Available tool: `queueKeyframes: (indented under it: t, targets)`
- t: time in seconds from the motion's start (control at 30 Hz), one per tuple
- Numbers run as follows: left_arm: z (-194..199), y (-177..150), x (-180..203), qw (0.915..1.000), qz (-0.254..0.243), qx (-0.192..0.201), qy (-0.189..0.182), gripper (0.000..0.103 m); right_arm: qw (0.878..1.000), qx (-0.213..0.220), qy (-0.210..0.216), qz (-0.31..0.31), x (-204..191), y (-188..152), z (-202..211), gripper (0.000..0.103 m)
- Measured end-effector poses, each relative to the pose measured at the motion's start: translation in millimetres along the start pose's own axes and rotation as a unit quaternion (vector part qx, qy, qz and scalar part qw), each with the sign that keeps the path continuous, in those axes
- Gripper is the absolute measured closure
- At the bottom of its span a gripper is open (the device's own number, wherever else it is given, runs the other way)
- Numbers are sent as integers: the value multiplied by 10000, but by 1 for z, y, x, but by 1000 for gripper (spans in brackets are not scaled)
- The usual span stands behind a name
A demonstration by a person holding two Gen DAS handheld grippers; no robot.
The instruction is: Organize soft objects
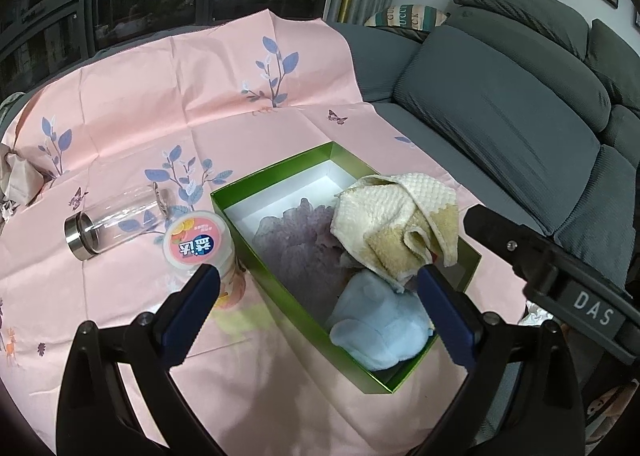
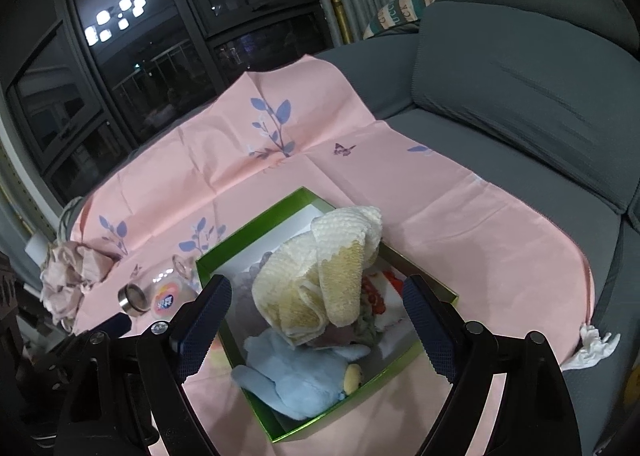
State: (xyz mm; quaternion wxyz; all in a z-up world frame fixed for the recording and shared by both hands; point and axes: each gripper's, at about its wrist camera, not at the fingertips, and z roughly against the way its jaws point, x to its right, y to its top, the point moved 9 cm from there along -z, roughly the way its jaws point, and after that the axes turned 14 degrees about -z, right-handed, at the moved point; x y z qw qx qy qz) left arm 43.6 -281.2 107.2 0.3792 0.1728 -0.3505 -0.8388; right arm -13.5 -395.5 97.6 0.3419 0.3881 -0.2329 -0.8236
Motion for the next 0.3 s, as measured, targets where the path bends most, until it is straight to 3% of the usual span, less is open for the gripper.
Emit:
queueKeyframes:
  t: [0.3]
  targets:
    - [5, -3, -2, 10000, 14, -11, 5, 4, 9999, 24, -115, 46, 1, -2, 2, 15]
